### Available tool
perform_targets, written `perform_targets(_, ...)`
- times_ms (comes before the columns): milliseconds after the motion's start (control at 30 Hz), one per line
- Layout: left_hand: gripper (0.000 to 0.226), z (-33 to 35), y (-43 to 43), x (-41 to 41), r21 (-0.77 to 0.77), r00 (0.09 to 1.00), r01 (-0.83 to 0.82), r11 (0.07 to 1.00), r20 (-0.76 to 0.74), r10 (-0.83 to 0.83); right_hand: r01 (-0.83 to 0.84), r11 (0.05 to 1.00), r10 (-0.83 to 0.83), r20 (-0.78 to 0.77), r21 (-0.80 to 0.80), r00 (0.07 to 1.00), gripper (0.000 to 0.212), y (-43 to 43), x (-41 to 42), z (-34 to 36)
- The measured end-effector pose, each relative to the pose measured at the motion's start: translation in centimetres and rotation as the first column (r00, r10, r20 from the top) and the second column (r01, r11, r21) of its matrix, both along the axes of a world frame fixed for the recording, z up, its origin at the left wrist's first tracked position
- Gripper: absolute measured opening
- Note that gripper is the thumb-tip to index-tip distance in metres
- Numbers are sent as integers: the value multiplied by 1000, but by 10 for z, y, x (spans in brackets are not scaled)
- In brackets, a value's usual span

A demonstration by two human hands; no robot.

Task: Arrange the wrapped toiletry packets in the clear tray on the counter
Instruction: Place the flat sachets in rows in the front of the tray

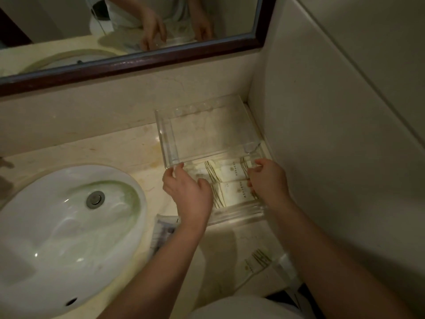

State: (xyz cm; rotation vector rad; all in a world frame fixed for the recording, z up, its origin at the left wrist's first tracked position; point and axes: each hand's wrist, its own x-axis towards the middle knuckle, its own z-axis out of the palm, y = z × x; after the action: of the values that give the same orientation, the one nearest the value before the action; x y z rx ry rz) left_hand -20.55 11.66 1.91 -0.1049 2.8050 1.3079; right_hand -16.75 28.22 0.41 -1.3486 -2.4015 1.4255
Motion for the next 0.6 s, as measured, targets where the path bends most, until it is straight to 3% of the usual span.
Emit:
perform_targets(67,44,-2,-2,11,-139,961,226,964,-132,-244,-127,960,113,68,250,991,36,-3,5,3)
perform_targets(167,47,-16,-8,22,-362,818,547,755,36,-574,-308,870,290,105,384,951,37,-10,8,2)
perform_targets(267,55,-32,-14,27,-493,773,612,619,206,-600,-502,767,478,166,399,862,48,-19,10,-9)
perform_targets(433,61,-44,-22,18,-556,775,588,588,181,-605,-767,540,656,398,347,642,62,-33,12,-33)
perform_targets(600,64,-47,-24,3,-570,769,581,581,151,-621,-781,500,659,421,373,623,64,-37,13,-43)
